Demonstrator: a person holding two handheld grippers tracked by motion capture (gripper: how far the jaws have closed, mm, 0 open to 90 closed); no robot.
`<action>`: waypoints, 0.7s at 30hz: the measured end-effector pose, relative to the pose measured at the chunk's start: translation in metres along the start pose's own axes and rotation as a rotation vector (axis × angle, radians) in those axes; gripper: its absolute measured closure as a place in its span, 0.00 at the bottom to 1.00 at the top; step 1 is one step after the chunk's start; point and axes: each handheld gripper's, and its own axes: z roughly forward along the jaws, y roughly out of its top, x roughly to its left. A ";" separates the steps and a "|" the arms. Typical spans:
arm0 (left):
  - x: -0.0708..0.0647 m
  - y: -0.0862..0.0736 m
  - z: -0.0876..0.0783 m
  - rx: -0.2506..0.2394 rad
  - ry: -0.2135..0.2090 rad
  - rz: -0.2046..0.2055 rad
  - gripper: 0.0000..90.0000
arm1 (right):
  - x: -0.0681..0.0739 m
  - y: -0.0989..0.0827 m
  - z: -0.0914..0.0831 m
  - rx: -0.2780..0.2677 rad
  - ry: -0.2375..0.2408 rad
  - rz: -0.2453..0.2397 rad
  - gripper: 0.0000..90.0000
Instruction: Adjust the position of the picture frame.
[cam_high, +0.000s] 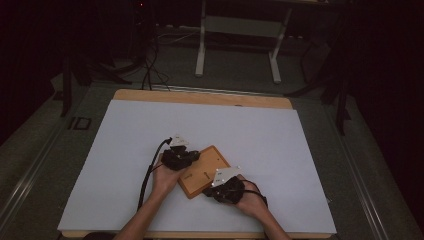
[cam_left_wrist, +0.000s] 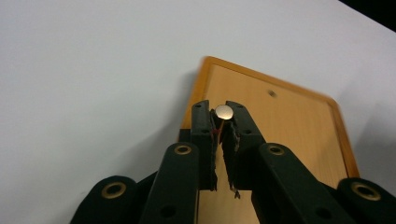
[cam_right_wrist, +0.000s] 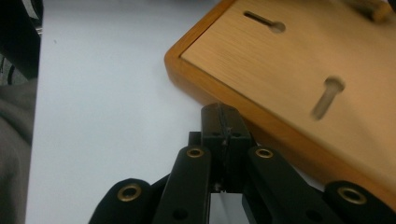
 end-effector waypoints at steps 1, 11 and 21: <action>-0.005 0.000 0.003 0.001 -0.017 0.013 0.92 | 0.004 0.005 0.002 -0.021 0.005 -0.003 1.00; -0.007 0.000 0.005 0.009 -0.050 0.045 0.93 | -0.013 0.000 -0.029 -0.075 -0.100 0.049 1.00; -0.006 0.000 0.005 0.009 -0.054 0.046 0.93 | -0.062 -0.040 -0.061 -0.148 -0.344 0.284 1.00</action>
